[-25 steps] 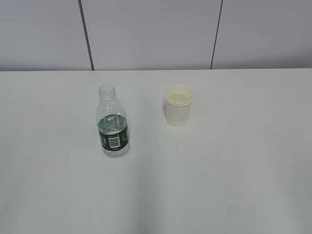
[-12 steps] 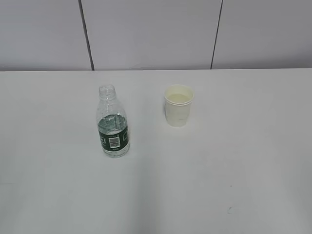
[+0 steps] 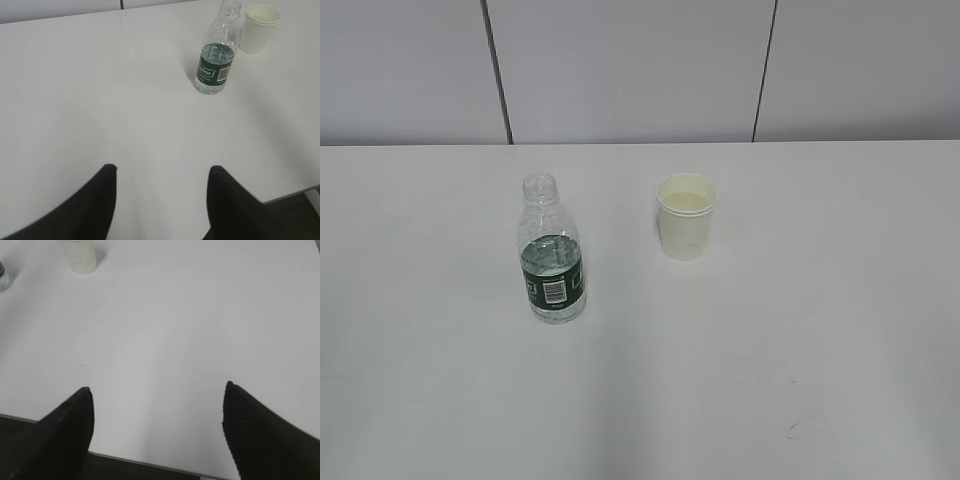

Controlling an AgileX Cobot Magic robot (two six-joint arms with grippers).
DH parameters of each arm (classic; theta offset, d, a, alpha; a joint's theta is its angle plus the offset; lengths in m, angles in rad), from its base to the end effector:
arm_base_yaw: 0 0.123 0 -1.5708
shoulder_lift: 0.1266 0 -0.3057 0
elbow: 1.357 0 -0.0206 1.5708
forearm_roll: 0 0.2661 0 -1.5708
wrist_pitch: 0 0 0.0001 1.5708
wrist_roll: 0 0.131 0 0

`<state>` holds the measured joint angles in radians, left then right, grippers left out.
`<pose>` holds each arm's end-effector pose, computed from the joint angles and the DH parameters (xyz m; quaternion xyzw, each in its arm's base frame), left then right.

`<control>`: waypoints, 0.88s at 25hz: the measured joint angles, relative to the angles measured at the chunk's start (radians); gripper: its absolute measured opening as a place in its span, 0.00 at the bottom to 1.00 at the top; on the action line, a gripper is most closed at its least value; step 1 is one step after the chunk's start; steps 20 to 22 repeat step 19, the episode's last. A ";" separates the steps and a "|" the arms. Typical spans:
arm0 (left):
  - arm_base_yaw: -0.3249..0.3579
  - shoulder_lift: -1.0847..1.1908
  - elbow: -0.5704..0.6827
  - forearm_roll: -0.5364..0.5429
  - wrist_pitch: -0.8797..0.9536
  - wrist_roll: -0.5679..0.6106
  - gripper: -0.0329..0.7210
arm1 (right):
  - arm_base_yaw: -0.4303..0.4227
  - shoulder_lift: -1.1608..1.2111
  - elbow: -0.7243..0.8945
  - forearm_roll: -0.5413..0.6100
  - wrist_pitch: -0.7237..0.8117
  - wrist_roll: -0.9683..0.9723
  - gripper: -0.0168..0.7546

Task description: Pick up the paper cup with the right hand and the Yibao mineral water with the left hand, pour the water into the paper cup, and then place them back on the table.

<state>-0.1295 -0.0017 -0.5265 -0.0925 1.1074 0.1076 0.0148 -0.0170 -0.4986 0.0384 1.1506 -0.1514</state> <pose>0.0157 -0.0130 0.2700 0.1049 0.8507 -0.0517 0.5125 0.0153 0.0048 0.2560 -0.0741 0.8687 -0.0143 0.4896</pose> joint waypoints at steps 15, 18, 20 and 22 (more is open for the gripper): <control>0.000 0.000 0.000 0.000 0.000 0.000 0.54 | 0.000 0.000 0.000 0.045 0.000 -0.054 0.79; 0.000 0.000 0.000 0.000 0.000 0.000 0.54 | 0.000 0.000 0.000 0.045 0.000 -0.054 0.79; 0.000 0.000 0.000 0.000 0.000 0.000 0.54 | 0.000 0.000 0.000 0.045 0.000 -0.054 0.79; 0.000 0.000 0.000 0.000 0.000 0.000 0.54 | 0.000 0.000 0.000 0.045 0.000 -0.054 0.79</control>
